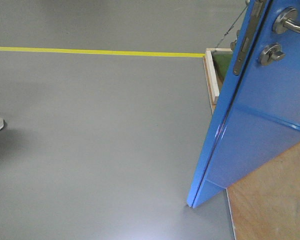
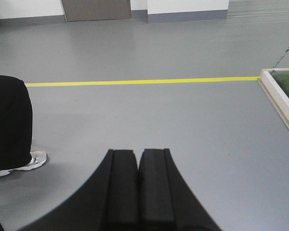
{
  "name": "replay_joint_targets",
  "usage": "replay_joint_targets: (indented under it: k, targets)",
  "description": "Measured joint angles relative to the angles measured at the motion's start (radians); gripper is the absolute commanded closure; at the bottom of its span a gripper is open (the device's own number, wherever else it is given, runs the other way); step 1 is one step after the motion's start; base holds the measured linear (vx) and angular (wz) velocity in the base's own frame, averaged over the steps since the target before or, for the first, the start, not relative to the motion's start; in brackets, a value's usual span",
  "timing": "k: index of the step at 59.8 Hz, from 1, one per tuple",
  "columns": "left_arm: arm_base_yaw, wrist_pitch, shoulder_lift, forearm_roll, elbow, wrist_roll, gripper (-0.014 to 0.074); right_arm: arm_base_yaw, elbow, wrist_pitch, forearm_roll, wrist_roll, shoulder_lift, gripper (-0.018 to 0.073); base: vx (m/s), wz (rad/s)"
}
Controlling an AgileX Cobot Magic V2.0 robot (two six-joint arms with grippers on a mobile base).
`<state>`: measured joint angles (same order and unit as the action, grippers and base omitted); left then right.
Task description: Move to blue door and open it
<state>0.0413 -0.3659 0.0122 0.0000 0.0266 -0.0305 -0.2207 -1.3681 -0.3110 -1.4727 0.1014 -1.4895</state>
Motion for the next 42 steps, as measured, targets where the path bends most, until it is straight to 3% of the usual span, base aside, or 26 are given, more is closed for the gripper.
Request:
replay_joint_targets:
  k: [42]
  targets:
    - [0.000,0.000,0.000,0.000,0.000,0.000,0.0526,0.005,0.000,-0.033,0.003,0.001,0.001,0.0554,0.25,0.06]
